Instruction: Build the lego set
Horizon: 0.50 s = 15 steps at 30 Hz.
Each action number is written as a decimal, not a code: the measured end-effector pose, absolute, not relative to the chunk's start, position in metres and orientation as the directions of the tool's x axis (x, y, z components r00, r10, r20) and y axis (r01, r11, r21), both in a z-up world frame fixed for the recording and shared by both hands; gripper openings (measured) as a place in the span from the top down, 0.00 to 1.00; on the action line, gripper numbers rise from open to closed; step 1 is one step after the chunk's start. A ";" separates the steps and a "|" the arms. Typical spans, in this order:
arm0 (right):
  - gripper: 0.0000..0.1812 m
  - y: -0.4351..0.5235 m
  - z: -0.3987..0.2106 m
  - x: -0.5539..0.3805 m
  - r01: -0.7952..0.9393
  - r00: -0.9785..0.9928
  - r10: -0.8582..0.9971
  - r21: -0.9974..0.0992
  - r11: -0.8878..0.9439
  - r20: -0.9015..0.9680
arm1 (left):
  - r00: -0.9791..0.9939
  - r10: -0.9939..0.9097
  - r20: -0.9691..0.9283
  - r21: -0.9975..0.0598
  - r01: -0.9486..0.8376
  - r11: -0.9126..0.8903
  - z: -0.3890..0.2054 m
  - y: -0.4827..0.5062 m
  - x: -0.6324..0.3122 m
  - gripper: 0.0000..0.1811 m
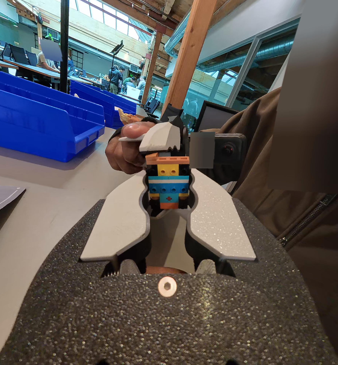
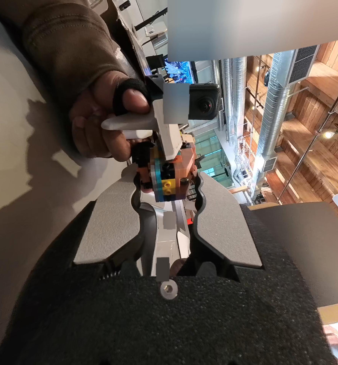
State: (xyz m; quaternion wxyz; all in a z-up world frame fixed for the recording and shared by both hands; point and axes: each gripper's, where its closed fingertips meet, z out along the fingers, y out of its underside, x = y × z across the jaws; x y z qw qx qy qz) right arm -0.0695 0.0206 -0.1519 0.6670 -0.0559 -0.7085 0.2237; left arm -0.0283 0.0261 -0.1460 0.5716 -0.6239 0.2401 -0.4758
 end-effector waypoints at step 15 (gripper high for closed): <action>0.71 0.023 -0.155 -0.070 -0.212 -0.120 0.355 -0.373 0.903 0.927 | 0.429 -0.833 0.349 -0.932 0.247 -0.264 -0.149 0.028 -0.028 0.80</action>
